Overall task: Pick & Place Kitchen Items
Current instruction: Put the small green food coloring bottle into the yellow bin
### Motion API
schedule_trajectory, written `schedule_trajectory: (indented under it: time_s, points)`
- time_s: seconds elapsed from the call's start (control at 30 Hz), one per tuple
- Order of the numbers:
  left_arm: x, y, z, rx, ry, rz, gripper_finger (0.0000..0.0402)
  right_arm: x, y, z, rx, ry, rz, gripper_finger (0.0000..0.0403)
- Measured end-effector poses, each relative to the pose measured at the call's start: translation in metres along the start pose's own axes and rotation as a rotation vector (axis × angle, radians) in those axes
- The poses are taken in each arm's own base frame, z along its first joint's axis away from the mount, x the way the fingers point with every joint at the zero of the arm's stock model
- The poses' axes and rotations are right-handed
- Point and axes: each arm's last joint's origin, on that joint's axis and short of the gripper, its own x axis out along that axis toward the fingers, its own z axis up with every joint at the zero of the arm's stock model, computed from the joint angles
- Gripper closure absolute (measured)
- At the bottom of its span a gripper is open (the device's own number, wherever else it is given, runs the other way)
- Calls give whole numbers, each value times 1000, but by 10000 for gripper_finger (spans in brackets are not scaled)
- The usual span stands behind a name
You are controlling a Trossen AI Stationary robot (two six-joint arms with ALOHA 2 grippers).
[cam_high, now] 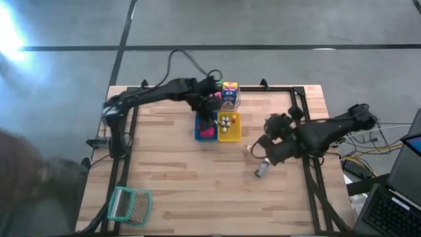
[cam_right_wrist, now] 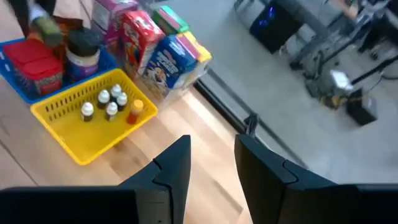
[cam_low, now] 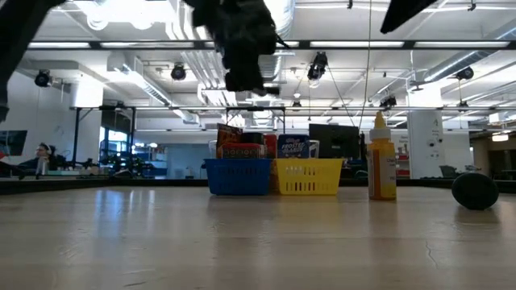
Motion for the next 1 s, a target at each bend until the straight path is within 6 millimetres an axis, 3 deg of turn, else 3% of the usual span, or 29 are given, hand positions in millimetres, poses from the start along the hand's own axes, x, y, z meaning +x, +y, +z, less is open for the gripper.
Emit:
schedule_trajectory:
  time_s: [0.17,0.27,0.4,0.6,0.83,1.0]
  points:
    - [4,6,22,318,343,490,317,-1,-29,-9,79,-1,19,293]
    - [17,7,34,434,413,636,317,1,-40,-16,110,-4,16,302]
    - [43,3,42,506,437,630,317,2,-55,-24,149,-9,26,312]
    - [86,-16,32,716,599,672,317,4,-64,-34,163,-7,28,321]
    - [105,-63,31,943,595,714,317,5,-69,-39,140,-7,33,306]
    - [115,-101,26,1219,665,758,317,6,-70,-42,113,-4,28,294]
